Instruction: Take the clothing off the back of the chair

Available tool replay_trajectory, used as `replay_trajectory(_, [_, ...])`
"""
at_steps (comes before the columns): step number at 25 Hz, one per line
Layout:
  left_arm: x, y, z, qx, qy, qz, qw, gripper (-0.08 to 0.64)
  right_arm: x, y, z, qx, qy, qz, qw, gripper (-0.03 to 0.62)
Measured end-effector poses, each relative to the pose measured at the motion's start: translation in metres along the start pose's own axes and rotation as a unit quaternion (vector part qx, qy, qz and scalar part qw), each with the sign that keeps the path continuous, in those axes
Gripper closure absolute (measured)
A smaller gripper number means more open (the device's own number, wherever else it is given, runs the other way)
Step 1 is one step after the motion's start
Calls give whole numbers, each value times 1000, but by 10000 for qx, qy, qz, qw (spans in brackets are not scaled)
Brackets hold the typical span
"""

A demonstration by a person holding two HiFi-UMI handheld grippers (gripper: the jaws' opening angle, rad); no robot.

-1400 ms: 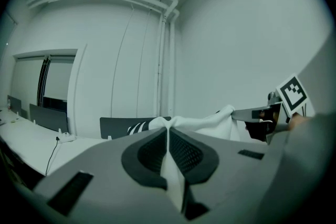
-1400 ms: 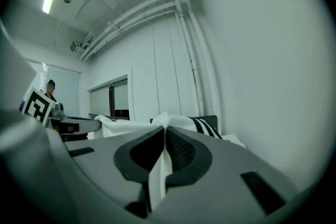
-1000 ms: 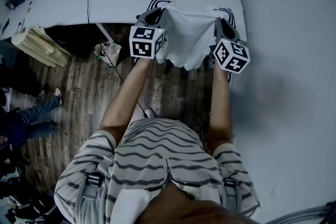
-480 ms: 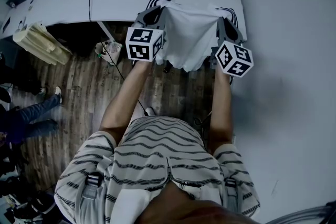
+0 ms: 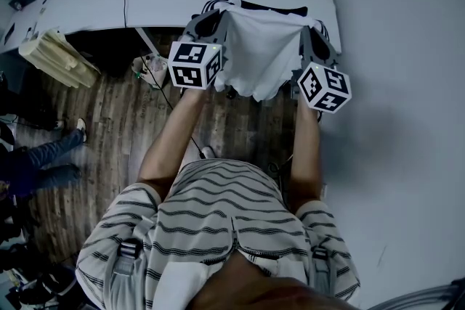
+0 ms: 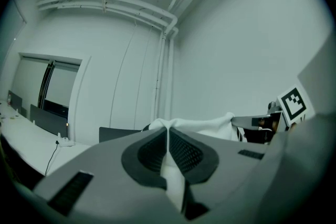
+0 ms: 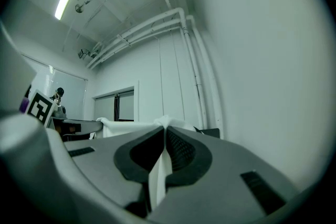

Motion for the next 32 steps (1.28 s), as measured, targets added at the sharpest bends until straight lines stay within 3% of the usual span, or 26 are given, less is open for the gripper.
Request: replay_trajectory(32, [45,-42,-25,24,-3,97,10000,531,41,-52,18,-160,49,173,9997,563])
Point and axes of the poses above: the fingertips, and each gripper's own axes: x backward along the fingers, z to its left, y out of its top, the point moved 6 cm from there along x, backward along the fingers, and after that the axes turned 14 degrees about z, right-handed, at the moved point
